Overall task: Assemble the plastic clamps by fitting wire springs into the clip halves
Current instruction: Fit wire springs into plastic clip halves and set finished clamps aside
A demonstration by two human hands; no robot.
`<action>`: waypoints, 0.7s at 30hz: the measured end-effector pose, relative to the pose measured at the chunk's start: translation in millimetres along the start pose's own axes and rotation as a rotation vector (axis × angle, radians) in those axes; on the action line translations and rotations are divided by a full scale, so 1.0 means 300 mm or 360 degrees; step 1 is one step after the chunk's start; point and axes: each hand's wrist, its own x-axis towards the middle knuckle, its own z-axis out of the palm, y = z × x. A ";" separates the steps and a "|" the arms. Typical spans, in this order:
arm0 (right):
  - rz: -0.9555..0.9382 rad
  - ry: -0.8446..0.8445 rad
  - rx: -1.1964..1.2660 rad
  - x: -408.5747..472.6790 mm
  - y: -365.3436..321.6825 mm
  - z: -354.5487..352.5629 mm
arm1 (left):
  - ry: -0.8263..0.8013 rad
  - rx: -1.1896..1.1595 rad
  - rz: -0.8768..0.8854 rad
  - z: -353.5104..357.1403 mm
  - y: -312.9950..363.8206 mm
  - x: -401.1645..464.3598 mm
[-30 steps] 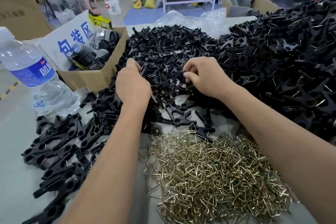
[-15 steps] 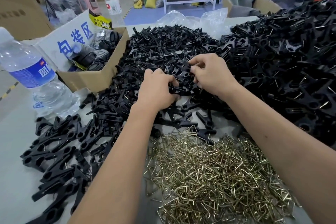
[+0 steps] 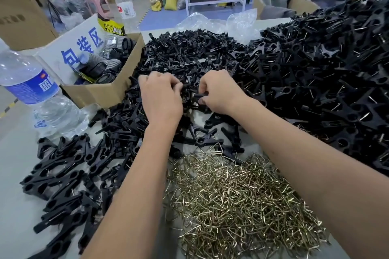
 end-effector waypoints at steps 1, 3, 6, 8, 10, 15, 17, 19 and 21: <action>0.0001 0.0008 0.0054 -0.004 0.007 -0.005 | 0.0059 -0.0086 -0.0064 -0.013 0.002 0.000; 0.0011 0.0097 0.0221 -0.023 0.024 -0.017 | 0.0092 -0.0353 -0.0226 -0.040 0.011 0.002; 0.0114 0.0333 0.0682 -0.077 0.042 -0.024 | 0.0108 -0.0773 -0.0526 -0.069 0.027 0.002; 0.0228 0.0420 0.1162 -0.116 0.038 -0.024 | -0.0043 -0.1331 -0.0753 -0.075 0.042 -0.009; 0.0361 0.0308 0.1709 -0.154 0.028 -0.020 | -0.0237 -0.1684 -0.0787 -0.067 0.060 -0.039; 0.0404 0.0345 0.1922 -0.222 0.033 0.000 | -0.0132 -0.0742 -0.0185 0.016 0.049 -0.075; 0.0398 0.0389 0.1863 -0.248 0.052 0.008 | -0.0222 -0.0353 0.0046 0.037 0.034 -0.070; 0.0355 0.0406 0.1805 -0.274 0.073 0.019 | -0.0281 -0.0082 0.0297 0.043 0.026 -0.060; 0.0301 0.0405 0.1793 -0.296 0.086 0.025 | -0.0447 0.0099 0.0446 0.044 0.035 -0.044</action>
